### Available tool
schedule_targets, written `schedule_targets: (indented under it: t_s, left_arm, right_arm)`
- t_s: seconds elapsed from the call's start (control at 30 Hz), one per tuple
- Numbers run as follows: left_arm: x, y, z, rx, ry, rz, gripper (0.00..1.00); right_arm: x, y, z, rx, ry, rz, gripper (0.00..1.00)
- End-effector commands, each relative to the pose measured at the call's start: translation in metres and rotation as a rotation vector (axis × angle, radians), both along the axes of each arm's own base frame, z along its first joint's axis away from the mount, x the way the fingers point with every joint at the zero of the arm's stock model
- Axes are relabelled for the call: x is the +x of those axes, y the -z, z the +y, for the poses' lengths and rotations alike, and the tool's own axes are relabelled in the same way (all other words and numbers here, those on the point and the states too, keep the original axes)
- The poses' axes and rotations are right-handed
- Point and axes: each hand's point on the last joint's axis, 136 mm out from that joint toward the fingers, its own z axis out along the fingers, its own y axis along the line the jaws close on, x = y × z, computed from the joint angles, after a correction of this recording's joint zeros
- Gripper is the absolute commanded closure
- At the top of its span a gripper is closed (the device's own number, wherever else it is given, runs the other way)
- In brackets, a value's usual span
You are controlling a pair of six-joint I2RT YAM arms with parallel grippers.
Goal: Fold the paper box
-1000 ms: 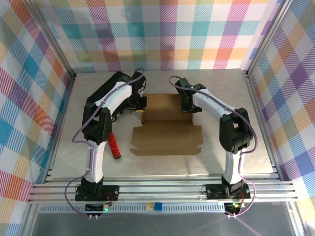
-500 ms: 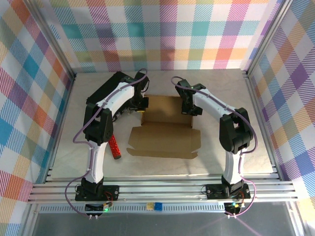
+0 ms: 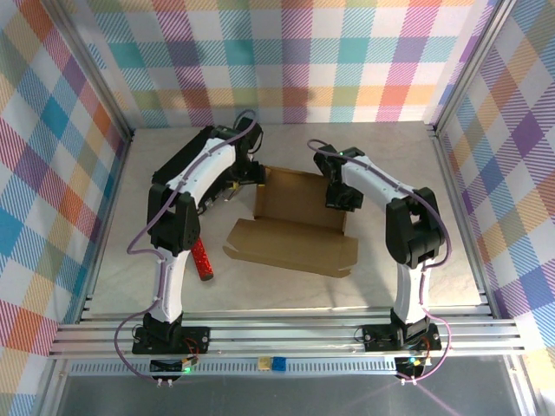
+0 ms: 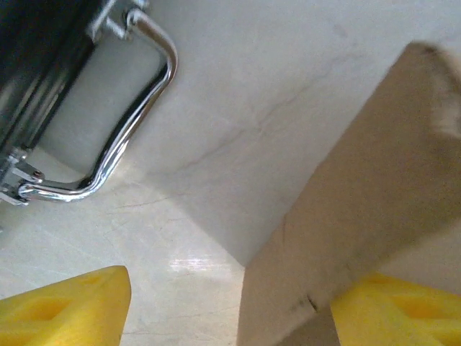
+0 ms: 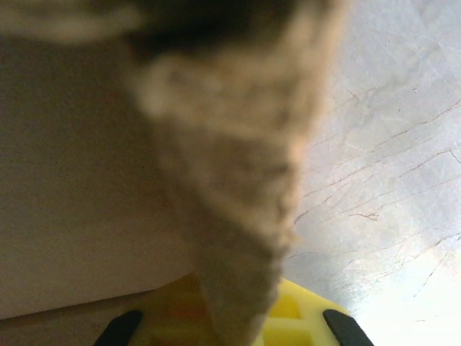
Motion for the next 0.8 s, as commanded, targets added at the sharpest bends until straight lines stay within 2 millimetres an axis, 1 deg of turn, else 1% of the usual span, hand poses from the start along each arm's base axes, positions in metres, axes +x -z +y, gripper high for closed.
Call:
schedule_targets:
  t_s: [0.0, 0.03, 0.1, 0.2, 0.27, 0.33, 0.4, 0.5, 0.57, 0.63, 0.77]
  left_arm:
    - [-0.002, -0.035, -0.01, -0.043, -0.019, -0.038, 0.26]
    - [-0.001, -0.043, -0.012, -0.05, -0.023, -0.057, 0.23]
    - [0.003, -0.062, -0.013, -0.063, -0.029, -0.112, 0.21]
    - [0.009, -0.1, -0.009, -0.06, -0.04, -0.219, 0.2]
    - [0.011, -0.121, -0.006, -0.061, -0.046, -0.277, 0.2]
    - [0.012, -0.132, -0.007, -0.076, -0.036, -0.307, 0.22]
    - [0.011, -0.133, -0.01, -0.092, -0.014, -0.309, 0.24]
    - [0.009, -0.117, -0.019, -0.109, 0.034, -0.265, 0.28]
    - [0.011, -0.109, -0.023, -0.112, 0.065, -0.253, 0.28]
    - [0.015, -0.108, -0.026, -0.102, 0.1, -0.258, 0.28]
    - [0.03, -0.116, -0.036, -0.108, 0.191, -0.293, 0.32]
  right_arm:
    - [-0.02, 0.013, -0.017, -0.047, 0.051, 0.107, 1.0]
    - [-0.022, 0.015, -0.019, -0.041, 0.071, 0.124, 1.0]
    - [-0.028, 0.02, -0.026, -0.007, 0.139, 0.164, 1.0]
    - [-0.037, 0.026, -0.038, 0.09, 0.28, 0.207, 1.0]
    - [-0.037, 0.023, -0.043, 0.15, 0.356, 0.198, 1.0]
    - [-0.036, 0.02, -0.045, 0.202, 0.415, 0.192, 1.0]
    - [-0.036, 0.02, -0.042, 0.241, 0.449, 0.197, 1.0]
    - [-0.038, 0.023, -0.039, 0.249, 0.477, 0.216, 1.0]
    - [-0.041, 0.027, -0.04, 0.243, 0.474, 0.223, 1.0]
    - [-0.046, 0.031, -0.044, 0.219, 0.461, 0.236, 1.0]
    - [-0.058, 0.037, -0.051, 0.191, 0.409, 0.244, 1.0]
